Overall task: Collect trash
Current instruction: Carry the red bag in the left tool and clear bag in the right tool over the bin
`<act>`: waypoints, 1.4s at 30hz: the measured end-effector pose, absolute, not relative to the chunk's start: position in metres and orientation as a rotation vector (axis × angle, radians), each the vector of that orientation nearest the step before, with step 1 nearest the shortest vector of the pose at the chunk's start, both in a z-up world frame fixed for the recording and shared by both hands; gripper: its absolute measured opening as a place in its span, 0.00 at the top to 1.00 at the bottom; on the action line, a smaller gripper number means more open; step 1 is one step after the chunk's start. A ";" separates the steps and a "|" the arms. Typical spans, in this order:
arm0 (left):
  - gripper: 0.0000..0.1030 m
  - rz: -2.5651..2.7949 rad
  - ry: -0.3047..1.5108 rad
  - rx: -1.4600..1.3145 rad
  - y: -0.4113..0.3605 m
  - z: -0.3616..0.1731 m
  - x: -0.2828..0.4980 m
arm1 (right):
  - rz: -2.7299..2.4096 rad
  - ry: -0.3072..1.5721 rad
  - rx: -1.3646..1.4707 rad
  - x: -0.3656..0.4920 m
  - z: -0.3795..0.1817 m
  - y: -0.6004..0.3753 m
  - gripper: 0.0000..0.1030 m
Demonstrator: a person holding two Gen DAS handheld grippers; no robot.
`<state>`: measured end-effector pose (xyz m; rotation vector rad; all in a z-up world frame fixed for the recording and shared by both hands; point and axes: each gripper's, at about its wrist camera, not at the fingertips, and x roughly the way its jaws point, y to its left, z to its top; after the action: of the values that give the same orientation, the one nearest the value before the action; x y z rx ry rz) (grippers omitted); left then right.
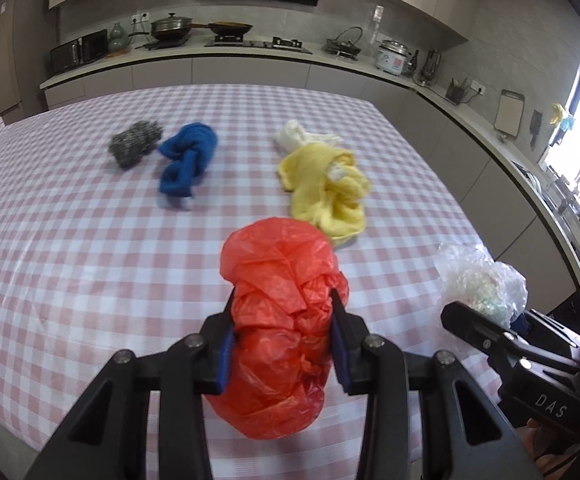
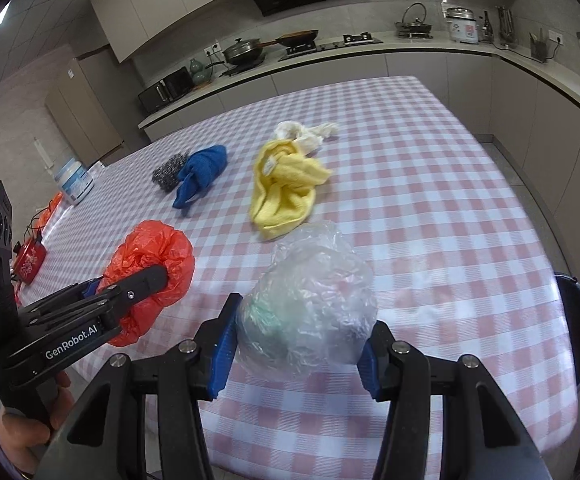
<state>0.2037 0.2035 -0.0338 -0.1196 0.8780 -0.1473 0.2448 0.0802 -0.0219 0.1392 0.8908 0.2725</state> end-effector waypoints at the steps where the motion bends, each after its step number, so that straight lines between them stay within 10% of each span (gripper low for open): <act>1: 0.61 -0.155 0.877 -0.116 0.196 -0.033 0.204 | 0.265 0.886 0.142 0.244 -0.019 0.073 0.48; 42: 0.61 -0.576 0.992 0.056 -0.158 -0.050 0.216 | -0.191 0.852 0.373 0.173 -0.017 -0.289 0.48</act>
<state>0.2159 -0.1576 -0.0496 0.0559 0.9918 -0.5759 0.1731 -0.2890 -0.0167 0.3727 0.8524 -0.1908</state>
